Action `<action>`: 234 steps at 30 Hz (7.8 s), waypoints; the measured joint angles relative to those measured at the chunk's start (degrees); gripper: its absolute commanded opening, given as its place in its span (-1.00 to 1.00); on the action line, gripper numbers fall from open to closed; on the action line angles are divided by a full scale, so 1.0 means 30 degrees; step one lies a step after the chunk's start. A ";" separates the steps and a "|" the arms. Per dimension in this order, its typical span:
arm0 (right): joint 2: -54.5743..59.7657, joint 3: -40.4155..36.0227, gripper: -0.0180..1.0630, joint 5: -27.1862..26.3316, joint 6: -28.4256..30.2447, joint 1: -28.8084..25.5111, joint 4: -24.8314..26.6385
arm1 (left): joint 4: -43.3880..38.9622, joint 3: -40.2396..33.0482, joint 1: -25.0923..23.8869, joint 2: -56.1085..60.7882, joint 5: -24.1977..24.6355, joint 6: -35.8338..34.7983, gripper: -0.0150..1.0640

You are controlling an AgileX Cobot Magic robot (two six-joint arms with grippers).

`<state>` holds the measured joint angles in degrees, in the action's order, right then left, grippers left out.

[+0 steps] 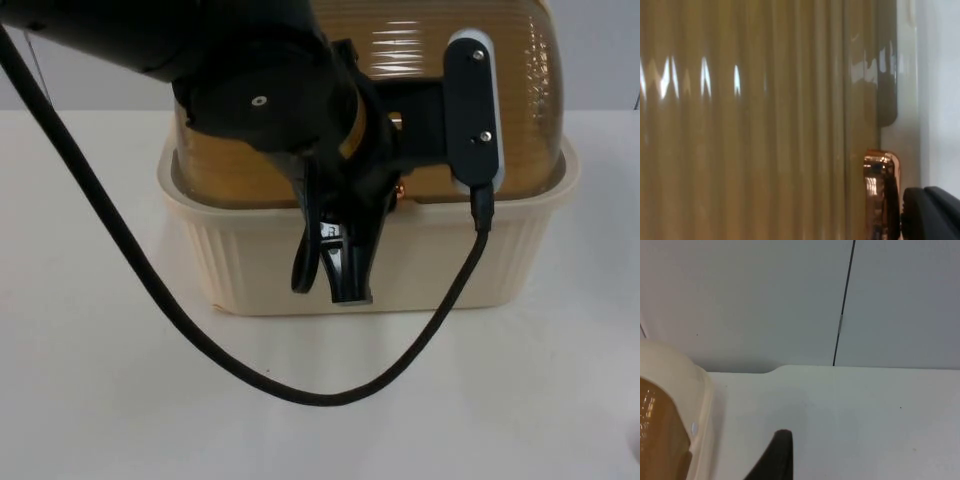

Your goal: Open the box lid with the left hand, place the block into the box with the right hand, then close the box lid with the left hand.

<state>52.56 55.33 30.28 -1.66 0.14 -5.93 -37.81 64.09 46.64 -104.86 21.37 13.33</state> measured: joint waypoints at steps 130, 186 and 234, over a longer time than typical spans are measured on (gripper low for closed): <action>0.0000 0.0000 0.76 0.0123 -0.0071 0.0000 0.0125 | 1.2750 0.3319 -1.4569 1.0347 0.2807 -0.3100 -0.97; 0.0000 0.0000 0.76 0.1093 -0.0071 0.0000 0.0596 | 1.2191 0.1870 -1.4738 1.2495 0.4550 -0.4897 0.97; 0.5328 -0.7291 0.76 0.2554 0.6047 0.4145 0.3977 | 1.2050 0.1870 -1.4738 1.2495 0.5205 -0.5115 0.97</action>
<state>68.55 33.45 37.94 16.48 12.57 6.00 -1.66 69.70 2.42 -67.37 36.99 -2.02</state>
